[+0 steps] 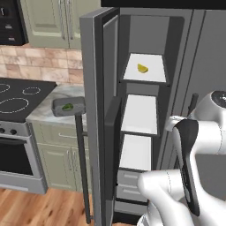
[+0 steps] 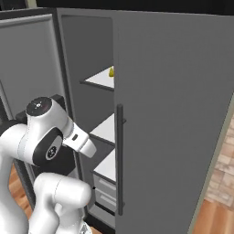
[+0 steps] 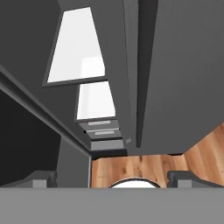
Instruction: Take the avocado and lemon wedge out of the freezer and place them in the tupperware container on the counter. Then put the tupperware containing the vegetables back in the freezer.
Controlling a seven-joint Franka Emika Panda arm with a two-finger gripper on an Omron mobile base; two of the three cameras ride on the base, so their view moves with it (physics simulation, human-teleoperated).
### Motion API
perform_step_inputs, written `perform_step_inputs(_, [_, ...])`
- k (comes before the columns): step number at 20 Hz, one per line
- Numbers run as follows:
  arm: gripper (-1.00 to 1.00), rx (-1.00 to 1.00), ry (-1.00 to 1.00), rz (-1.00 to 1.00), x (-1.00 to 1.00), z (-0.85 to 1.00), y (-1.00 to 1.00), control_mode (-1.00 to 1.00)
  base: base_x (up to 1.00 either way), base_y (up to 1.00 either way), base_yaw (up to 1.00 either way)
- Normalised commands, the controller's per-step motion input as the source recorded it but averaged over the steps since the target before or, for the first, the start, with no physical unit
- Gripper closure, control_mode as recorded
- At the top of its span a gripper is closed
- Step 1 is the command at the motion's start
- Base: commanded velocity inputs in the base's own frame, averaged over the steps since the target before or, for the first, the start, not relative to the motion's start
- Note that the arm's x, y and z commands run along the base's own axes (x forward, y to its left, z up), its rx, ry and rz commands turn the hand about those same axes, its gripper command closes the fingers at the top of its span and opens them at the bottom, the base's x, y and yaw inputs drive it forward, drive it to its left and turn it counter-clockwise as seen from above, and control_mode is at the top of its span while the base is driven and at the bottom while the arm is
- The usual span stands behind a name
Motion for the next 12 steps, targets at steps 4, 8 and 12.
perform_step_inputs(4, [-1.0, 0.0, 0.0, 0.0, 0.0, 0.0, 0.0, 1.0, 0.92, 0.22, 0.0])
perform_step_inputs(8, [-1.0, 0.0, 0.0, 0.0, 0.0, 0.0, 0.0, 1.0, 1.0, 0.2, 0.0])
perform_step_inputs(12, [-1.0, 0.0, 0.0, 0.0, 0.0, 0.0, 0.0, 1.0, 1.0, 0.13, 0.0])
